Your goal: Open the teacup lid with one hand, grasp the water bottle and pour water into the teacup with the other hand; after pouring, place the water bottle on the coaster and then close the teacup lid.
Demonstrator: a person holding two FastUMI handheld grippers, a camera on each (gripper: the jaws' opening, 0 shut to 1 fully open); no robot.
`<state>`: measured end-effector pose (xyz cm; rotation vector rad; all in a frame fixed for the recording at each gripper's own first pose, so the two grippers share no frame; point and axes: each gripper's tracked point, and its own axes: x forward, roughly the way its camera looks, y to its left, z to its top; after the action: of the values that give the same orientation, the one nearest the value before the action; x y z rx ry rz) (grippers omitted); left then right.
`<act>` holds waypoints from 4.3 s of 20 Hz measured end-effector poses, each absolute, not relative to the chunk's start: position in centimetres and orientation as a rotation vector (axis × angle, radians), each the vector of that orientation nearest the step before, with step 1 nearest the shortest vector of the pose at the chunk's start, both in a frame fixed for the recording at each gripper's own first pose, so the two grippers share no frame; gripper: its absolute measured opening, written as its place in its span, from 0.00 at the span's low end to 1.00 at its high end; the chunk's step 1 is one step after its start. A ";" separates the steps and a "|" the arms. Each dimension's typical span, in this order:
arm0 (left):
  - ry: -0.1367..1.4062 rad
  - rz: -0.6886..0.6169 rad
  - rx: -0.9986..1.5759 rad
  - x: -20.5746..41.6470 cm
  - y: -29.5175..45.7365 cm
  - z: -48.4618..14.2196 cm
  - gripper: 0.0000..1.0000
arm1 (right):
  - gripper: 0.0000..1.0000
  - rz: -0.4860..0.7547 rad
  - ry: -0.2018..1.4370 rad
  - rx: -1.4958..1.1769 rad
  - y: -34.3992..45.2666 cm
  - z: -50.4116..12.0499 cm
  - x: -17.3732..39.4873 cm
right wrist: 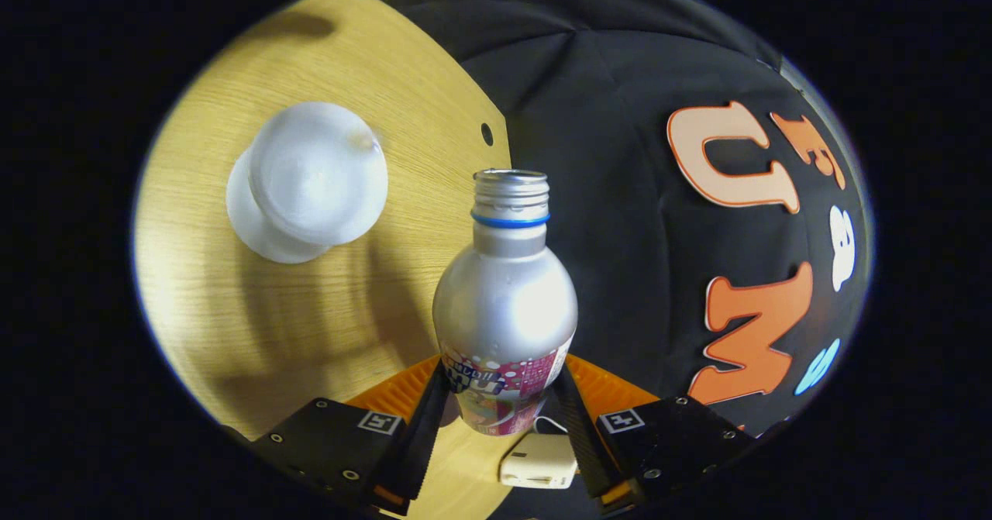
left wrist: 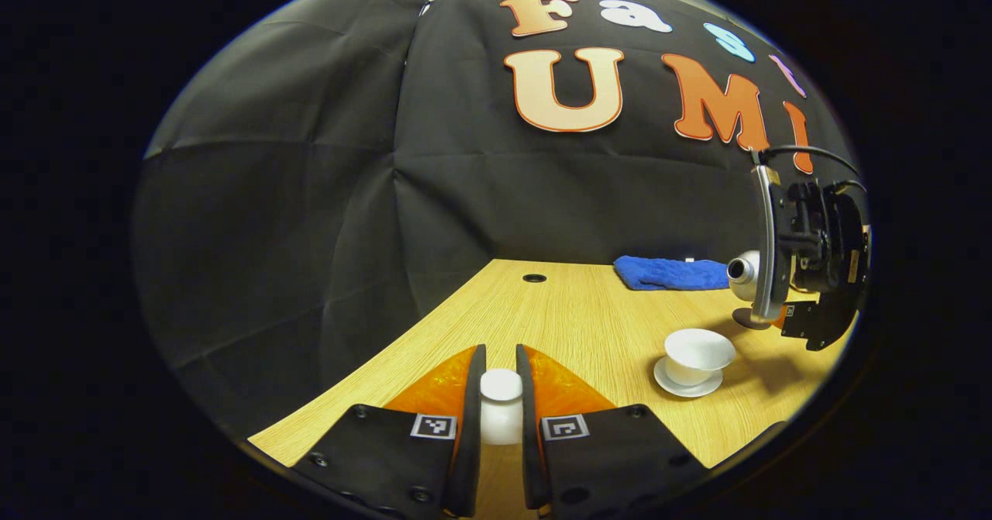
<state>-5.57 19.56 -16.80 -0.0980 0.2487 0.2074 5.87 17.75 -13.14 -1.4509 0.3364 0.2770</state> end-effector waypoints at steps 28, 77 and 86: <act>0.278 0.213 -0.077 -5.7 19.7 -16.8 0.26 | 0.77 0.087 -0.130 -1.959 19.5 -8.8 6.1; 0.188 0.051 -0.089 -2.5 12.7 -12.0 0.26 | 0.78 0.328 0.296 -1.023 15.2 -12.9 5.9; 0.192 -0.041 -0.082 0.1 6.7 -11.9 0.26 | 0.78 0.267 0.443 -0.507 10.8 -16.9 9.6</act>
<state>0.11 6.71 -11.92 -0.0824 0.1920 -0.0407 9.60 10.85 -16.95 -0.5071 0.4434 0.2667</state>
